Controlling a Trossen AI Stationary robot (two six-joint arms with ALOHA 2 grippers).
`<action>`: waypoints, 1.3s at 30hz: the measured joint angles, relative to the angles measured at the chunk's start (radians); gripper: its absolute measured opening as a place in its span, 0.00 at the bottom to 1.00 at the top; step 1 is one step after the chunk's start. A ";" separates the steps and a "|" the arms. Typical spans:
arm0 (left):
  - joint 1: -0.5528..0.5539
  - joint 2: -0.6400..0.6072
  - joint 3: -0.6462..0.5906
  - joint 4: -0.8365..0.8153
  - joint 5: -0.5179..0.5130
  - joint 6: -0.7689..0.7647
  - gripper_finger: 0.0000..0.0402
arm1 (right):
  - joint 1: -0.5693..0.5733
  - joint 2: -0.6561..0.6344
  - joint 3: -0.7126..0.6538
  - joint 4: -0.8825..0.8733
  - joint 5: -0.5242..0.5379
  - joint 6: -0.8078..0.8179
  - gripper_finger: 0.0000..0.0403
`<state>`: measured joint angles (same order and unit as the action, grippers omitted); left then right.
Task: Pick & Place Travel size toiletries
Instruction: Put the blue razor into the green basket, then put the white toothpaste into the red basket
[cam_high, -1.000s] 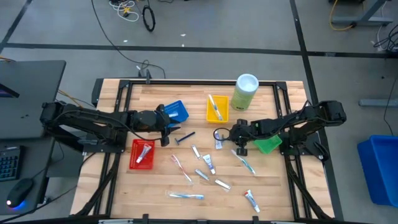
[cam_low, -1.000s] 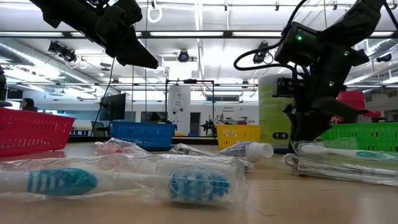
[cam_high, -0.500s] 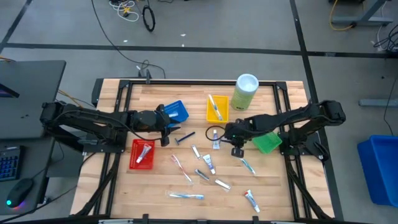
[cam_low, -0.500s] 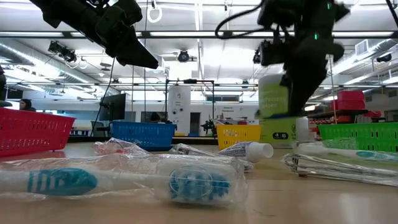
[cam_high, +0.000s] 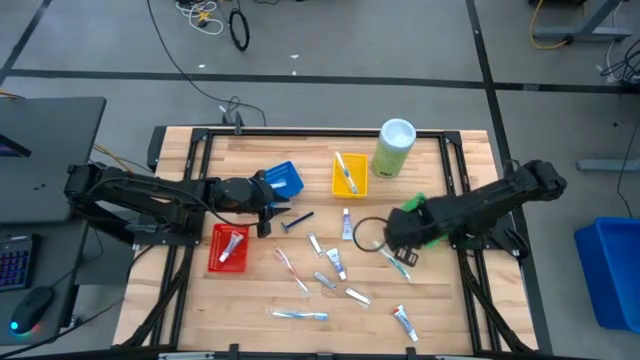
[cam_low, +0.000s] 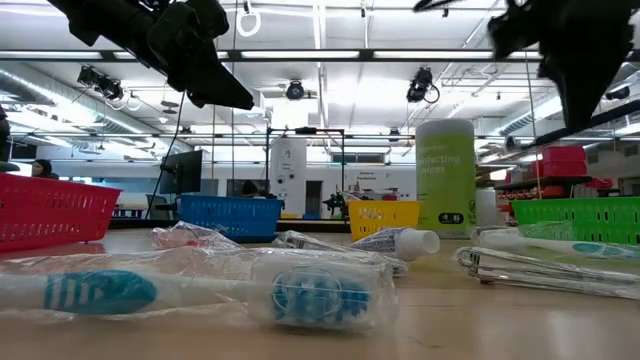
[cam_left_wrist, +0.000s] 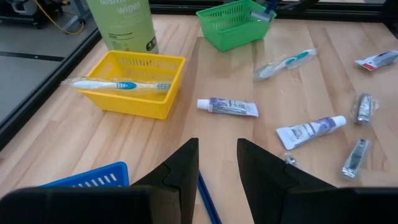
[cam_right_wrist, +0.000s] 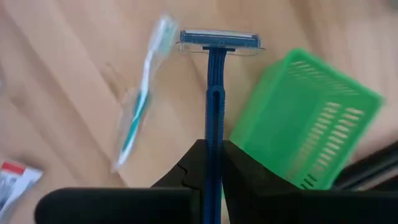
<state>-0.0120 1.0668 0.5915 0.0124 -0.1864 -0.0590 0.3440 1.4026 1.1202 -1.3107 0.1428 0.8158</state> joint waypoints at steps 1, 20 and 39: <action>0.000 0.000 0.000 0.000 0.000 -0.001 0.30 | 0.023 -0.009 0.001 -0.021 0.038 0.035 0.09; 0.000 0.000 0.000 0.007 -0.003 -0.016 0.30 | 0.072 -0.025 -0.331 -0.013 0.110 0.481 0.14; 0.000 0.000 0.000 0.033 -0.004 -0.011 0.30 | -0.102 -0.025 -0.420 0.129 0.138 0.417 0.39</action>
<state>-0.0119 1.0668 0.5915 0.0452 -0.1905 -0.0704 0.2415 1.3781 0.7006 -1.1817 0.2808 1.2331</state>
